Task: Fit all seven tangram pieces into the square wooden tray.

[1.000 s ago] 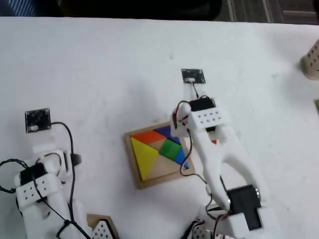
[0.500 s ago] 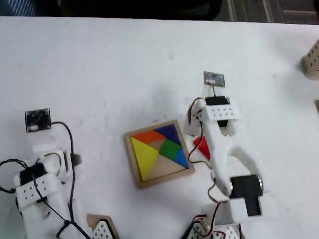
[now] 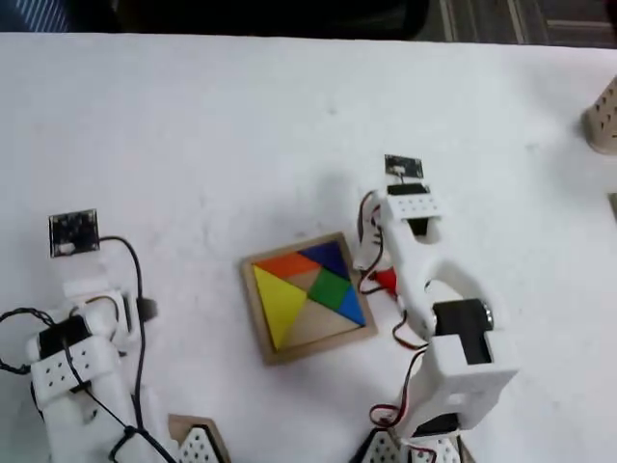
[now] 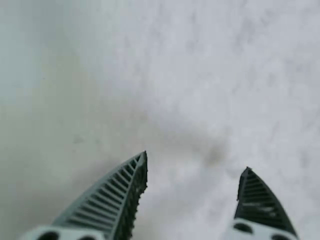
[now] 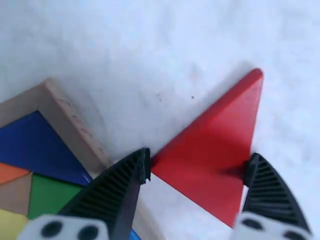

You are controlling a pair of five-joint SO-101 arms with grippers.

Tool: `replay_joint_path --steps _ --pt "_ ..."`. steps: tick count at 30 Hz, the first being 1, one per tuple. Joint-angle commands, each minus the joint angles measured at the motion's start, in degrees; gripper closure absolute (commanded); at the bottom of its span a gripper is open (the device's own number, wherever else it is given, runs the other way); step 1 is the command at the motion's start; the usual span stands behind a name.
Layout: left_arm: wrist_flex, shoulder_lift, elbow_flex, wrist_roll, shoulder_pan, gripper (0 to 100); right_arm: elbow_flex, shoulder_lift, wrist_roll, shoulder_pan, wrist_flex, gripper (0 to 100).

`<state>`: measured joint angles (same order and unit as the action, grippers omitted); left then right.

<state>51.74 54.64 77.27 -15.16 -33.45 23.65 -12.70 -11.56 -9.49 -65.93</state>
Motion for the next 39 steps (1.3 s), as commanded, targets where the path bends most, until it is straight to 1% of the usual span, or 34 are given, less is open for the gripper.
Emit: replay_joint_path --steps 1,2,4,8,10,16,19,23,30,33,39 --pt "-1.05 0.84 -0.09 -0.35 1.27 89 -1.14 -0.40 0.09 -0.57 -0.66 72.3" --pt "-1.05 0.84 -0.09 -0.35 1.27 89 -1.14 -0.40 0.09 -0.66 -0.66 72.4" --pt "-1.05 0.84 -0.09 -0.35 1.27 89 -1.14 -0.48 0.09 -0.66 -0.66 75.8" --pt "-1.05 0.84 -0.09 -0.35 1.27 89 -1.14 -0.84 0.09 -0.57 -0.75 88.4" --pt "-1.05 0.84 -0.09 -0.35 1.27 89 -1.14 -0.84 0.09 -0.57 -0.75 92.7" --pt "-1.05 0.84 -0.09 -0.35 1.27 89 -1.14 -0.31 0.09 -0.31 -0.75 93.6" --pt "-1.05 0.84 -0.09 -0.35 1.27 89 -1.41 1.27 0.09 -0.04 -2.59 93.6" --pt "-1.05 0.84 -0.09 -0.44 1.27 89 -1.05 6.90 0.09 0.13 -2.86 93.7" --pt "-1.05 0.84 -0.09 -0.44 1.27 89 -1.05 17.36 -0.53 -0.40 -6.73 93.7" --pt "-1.14 0.84 -0.09 -0.44 1.36 89 -1.05 20.62 -3.43 -2.42 -7.34 93.5" --pt "-2.02 0.84 -0.09 -0.44 1.36 89 -1.05 20.70 -4.22 -12.70 -7.25 93.3"
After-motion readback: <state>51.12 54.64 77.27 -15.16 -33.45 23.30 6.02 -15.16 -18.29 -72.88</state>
